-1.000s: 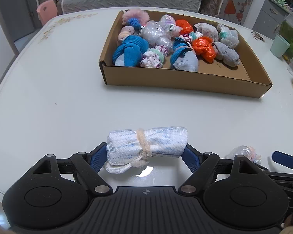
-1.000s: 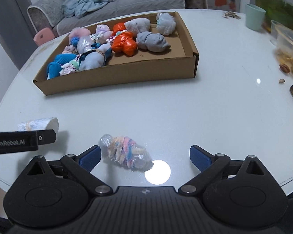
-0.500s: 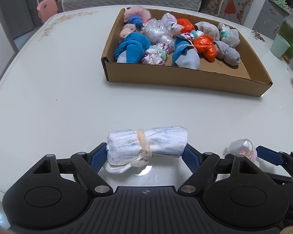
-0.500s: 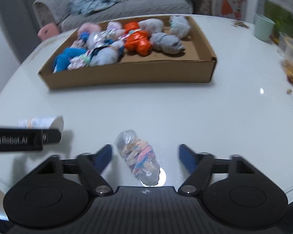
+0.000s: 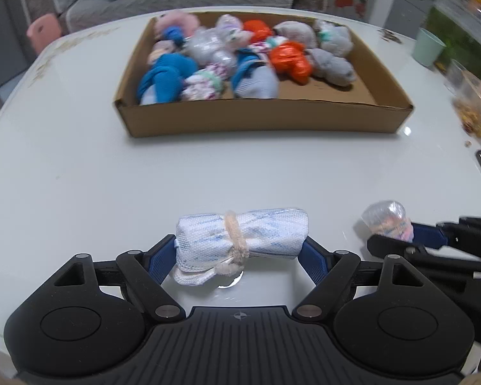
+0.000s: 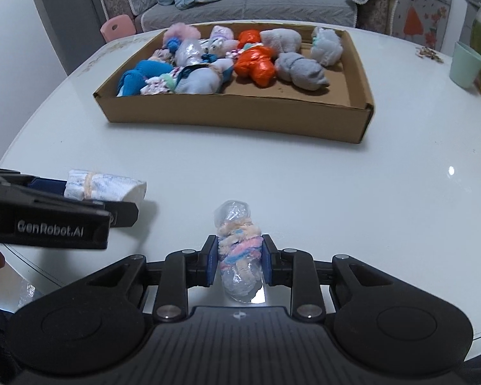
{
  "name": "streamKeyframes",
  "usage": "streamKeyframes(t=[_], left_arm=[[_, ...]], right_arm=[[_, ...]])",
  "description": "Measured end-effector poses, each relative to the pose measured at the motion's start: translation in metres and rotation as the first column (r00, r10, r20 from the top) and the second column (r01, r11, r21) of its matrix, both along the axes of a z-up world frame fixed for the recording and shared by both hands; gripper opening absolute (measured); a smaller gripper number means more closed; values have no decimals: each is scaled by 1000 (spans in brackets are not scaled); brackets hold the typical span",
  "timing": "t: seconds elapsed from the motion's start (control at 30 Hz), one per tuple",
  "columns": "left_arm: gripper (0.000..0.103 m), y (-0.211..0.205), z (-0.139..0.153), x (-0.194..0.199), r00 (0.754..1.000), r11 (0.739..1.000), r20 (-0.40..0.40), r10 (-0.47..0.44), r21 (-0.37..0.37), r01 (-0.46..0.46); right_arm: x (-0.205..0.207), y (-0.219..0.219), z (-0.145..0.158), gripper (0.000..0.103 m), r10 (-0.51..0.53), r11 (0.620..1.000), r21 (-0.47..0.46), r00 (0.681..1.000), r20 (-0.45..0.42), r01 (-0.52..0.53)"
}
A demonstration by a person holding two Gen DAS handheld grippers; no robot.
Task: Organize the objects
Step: 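Carry the towel roll and yarn bag over the tray with both tools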
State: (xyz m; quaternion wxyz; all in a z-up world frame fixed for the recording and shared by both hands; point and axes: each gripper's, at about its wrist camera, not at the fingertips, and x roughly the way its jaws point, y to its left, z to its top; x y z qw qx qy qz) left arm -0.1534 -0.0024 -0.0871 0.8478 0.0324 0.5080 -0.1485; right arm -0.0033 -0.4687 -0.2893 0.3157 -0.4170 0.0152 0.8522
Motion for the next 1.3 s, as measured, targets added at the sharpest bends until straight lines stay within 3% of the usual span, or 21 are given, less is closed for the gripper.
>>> streamKeyframes(t=[0.2,0.8,1.07,1.3], left_arm=[[83,-18,8,-5,996,996,46,-82,26,81],[82,-45,32,4,993,995,69,-101,-5,101],[81,-61,58,32,986,991,112,-123,-29,127],[81,-99,62,77,961,972,154,-228,-28,235]], right_arm=[[3,10,11,24,3,1000,-18,1000,0,-3],[11,47,80,24,5,1000,-3,994,-110,-5],[-9,71,110,25,74,997,42,989,-128,-70],[-39,114,120,25,131,989,-40,979,-155,-139]])
